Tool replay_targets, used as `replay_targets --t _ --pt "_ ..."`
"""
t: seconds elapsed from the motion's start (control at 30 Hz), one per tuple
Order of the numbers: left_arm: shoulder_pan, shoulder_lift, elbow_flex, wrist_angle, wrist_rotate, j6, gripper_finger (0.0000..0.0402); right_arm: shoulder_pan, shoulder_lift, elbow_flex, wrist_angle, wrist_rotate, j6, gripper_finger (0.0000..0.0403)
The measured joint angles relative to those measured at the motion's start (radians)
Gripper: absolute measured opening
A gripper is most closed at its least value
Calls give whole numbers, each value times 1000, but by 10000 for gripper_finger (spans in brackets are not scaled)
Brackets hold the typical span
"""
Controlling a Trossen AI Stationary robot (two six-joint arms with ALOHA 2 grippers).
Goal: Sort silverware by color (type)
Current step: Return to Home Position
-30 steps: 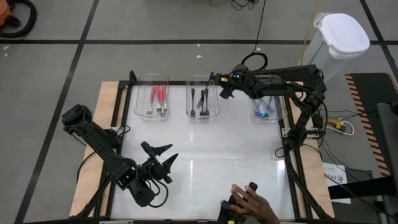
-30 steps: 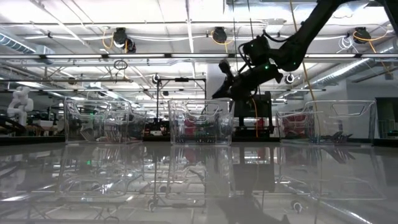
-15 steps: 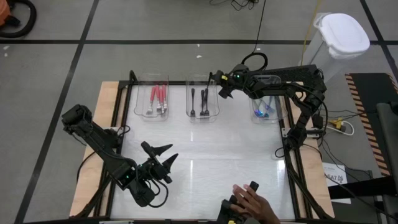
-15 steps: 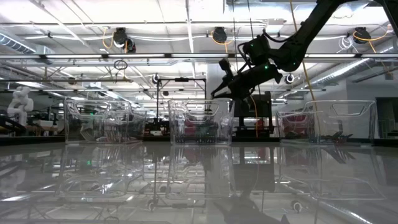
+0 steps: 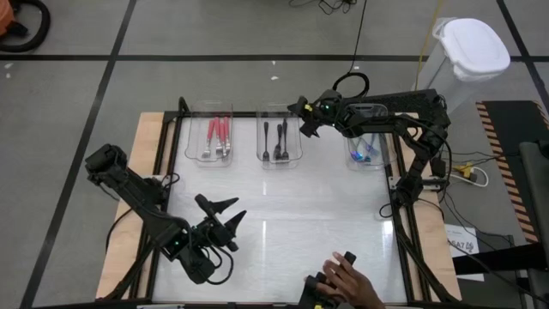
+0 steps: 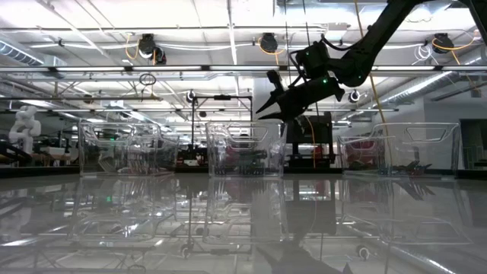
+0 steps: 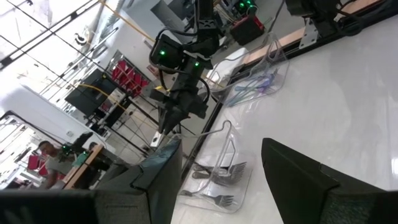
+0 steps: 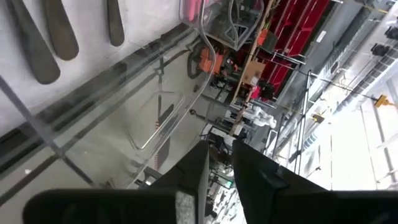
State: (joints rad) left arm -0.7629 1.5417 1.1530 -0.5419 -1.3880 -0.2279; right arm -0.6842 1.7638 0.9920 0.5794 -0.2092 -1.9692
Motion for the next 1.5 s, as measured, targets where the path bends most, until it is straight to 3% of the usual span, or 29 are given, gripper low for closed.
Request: replay_targets --t 0.37,0.53,0.73,0.87,0.97,1.13,1.27,1.4,1.5 --pt "9 0 0 2 0 -3 221 6 0 0 61 48 125 69" --pt "17 0 0 5 -2 -3 221 62 -16 0 151 209 224 69" --pt "76 0 0 19 -3 -4 221 156 -72 0 136 390 448 69" --pt "119 1 0 52 55 -6 221 228 -125 0 68 553 604 69" --pt "149 1 0 133 89 4 221 282 -176 0 -64 602 758 69" --pt "183 1 0 287 190 92 221 346 -274 0 -348 519 1061 68" --pt "196 1 0 369 217 110 221 364 -334 0 -528 346 1330 68" --pt "199 -2 0 442 227 105 221 372 -376 -8 -641 139 1529 68" --pt "199 -3 0 475 275 105 210 401 -408 -56 -623 79 1621 67"
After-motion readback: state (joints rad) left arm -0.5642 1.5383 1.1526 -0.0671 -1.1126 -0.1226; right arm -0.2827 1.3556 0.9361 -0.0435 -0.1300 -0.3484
